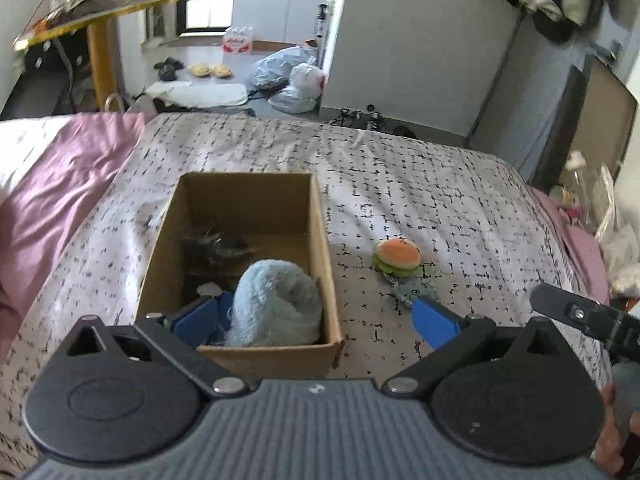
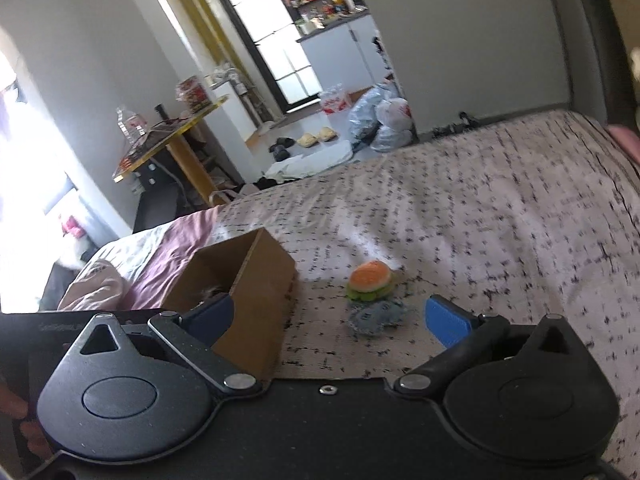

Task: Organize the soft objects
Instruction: 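Move both grippers back toward the burger plush and fish plush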

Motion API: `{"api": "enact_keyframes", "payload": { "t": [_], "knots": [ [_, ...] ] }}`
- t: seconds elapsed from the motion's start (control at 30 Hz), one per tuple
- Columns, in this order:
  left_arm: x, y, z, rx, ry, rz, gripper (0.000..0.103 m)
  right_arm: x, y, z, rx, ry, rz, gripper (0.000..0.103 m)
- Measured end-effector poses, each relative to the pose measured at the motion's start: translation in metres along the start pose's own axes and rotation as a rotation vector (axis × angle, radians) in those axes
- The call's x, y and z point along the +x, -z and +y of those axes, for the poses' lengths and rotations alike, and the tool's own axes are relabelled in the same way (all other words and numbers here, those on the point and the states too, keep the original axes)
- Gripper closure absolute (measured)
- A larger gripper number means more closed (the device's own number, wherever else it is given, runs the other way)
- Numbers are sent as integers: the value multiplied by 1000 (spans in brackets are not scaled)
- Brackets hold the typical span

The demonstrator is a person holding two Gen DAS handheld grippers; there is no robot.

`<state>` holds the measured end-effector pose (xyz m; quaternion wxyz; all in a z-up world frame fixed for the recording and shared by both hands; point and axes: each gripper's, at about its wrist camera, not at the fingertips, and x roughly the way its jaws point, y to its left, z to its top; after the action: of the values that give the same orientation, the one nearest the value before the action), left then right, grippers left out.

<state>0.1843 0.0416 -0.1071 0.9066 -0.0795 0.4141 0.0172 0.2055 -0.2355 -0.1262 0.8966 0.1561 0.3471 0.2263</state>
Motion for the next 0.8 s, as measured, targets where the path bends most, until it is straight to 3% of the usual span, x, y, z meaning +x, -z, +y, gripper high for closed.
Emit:
{"api": "enact_keyframes", "payload": {
  "t": [0.37,0.57,0.8],
  "knots": [
    [27,-12,-35,123,-54,36,0,23,14,-29,102,6,47,12],
    [53,-14,-42,119,-44,102,3,38,15,-40,145,-5,66,15],
    [70,-25,-45,103,-32,120,5,58,11,-51,207,-23,88,20]
  ]
}}
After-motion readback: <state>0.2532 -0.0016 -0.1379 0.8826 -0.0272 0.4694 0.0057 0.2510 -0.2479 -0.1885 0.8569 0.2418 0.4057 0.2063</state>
